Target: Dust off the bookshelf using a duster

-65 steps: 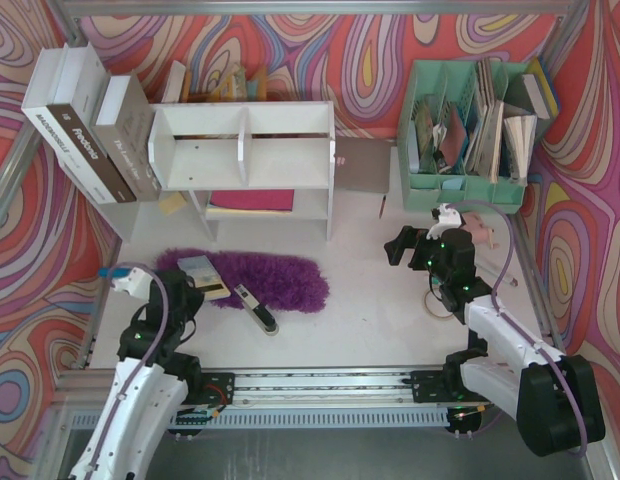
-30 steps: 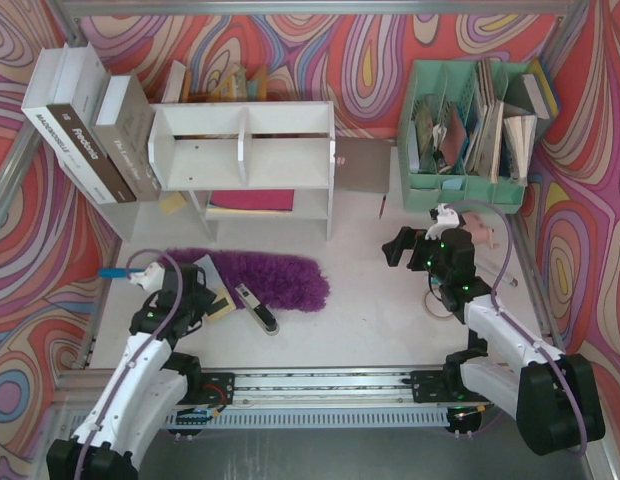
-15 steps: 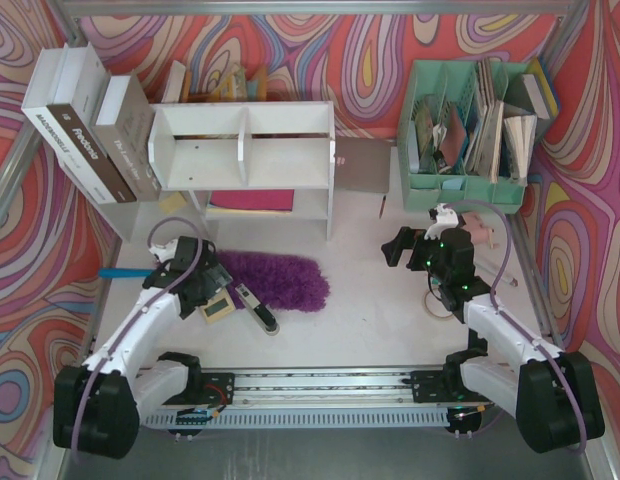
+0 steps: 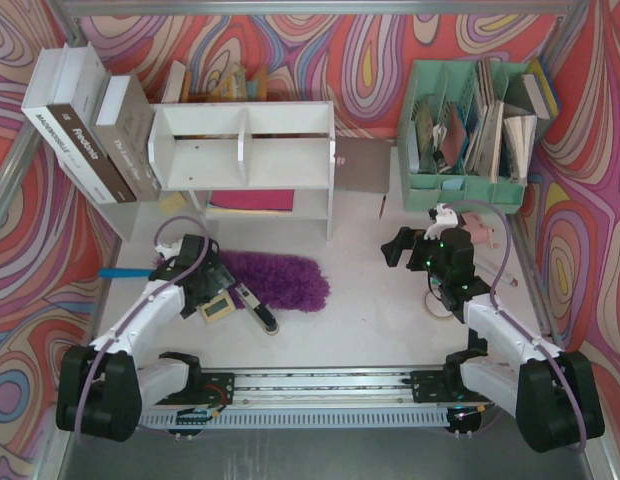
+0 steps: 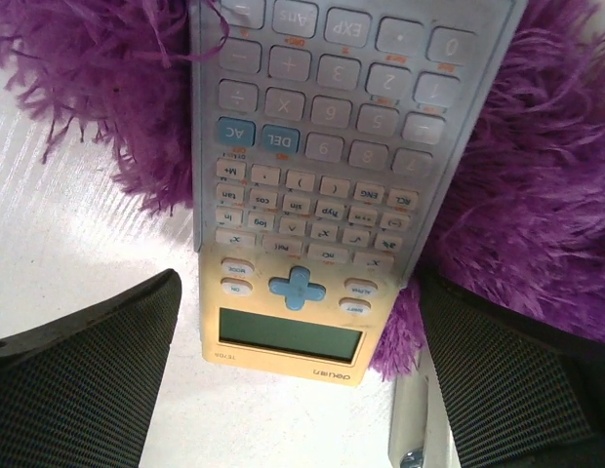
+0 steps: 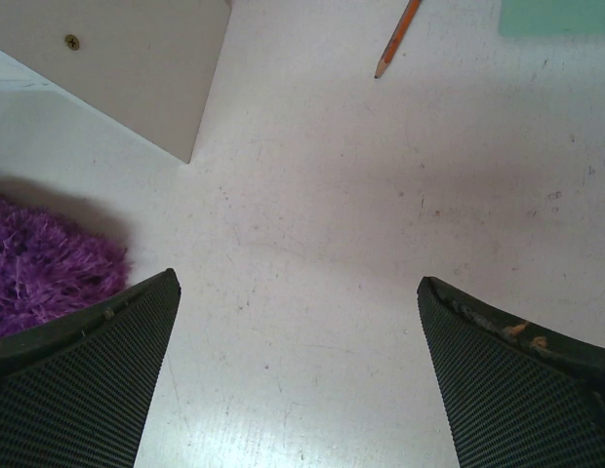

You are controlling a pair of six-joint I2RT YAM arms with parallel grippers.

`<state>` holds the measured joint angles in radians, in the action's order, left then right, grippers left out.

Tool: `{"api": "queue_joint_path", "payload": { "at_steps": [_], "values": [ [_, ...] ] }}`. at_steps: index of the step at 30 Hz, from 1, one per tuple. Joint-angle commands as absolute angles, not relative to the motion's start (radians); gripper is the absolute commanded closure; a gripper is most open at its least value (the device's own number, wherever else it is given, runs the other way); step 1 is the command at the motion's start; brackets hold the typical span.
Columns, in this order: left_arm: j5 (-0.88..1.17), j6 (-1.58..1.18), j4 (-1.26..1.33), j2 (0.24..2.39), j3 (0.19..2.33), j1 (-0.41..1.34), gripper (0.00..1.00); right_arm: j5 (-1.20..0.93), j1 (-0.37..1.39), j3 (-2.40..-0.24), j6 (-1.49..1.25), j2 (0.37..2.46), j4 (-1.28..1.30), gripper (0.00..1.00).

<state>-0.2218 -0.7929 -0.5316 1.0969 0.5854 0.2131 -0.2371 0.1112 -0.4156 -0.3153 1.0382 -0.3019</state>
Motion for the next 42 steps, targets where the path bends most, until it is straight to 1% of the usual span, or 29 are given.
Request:
{"api": "queue_joint_path", "payload": {
  "at_steps": [1,8,10,13,17,19,21,29,35,42],
  "values": [
    [-0.243,-0.818,-0.528,1.132,0.599,0.207,0.01,-0.240,0.116,-0.421,-0.317,1.034,-0.333,0.01],
    [-0.216,-0.876,-0.453,1.170,0.546,0.207,0.02,-0.240,0.115,-0.419,-0.317,1.031,-0.333,0.01],
    [-0.208,-0.883,-0.431,1.168,0.532,0.207,0.04,-0.242,0.115,-0.419,-0.318,1.031,-0.333,0.01],
    [-0.220,-0.885,-0.436,1.149,0.528,0.207,0.13,-0.245,0.116,-0.418,-0.319,1.034,-0.336,0.01],
    [-0.252,-0.889,-0.467,1.106,0.530,0.207,0.33,-0.244,0.116,-0.417,-0.320,1.034,-0.337,0.01],
    [-0.266,-0.890,-0.484,1.074,0.533,0.207,0.38,-0.243,0.115,-0.418,-0.320,1.034,-0.336,0.01],
    [-0.281,-0.891,-0.502,1.045,0.539,0.207,0.41,-0.243,0.116,-0.417,-0.320,1.033,-0.336,0.01],
    [-0.361,-0.928,-0.621,0.940,0.560,0.207,0.45,-0.245,0.116,-0.418,-0.318,1.034,-0.335,0.01],
    [-0.437,-0.947,-0.699,0.845,0.574,0.207,0.44,-0.244,0.116,-0.418,-0.319,1.032,-0.334,0.01],
    [-0.519,-1.014,-0.772,0.804,0.578,0.207,0.43,-0.245,0.115,-0.417,-0.320,1.030,-0.335,0.01]
  ]
}}
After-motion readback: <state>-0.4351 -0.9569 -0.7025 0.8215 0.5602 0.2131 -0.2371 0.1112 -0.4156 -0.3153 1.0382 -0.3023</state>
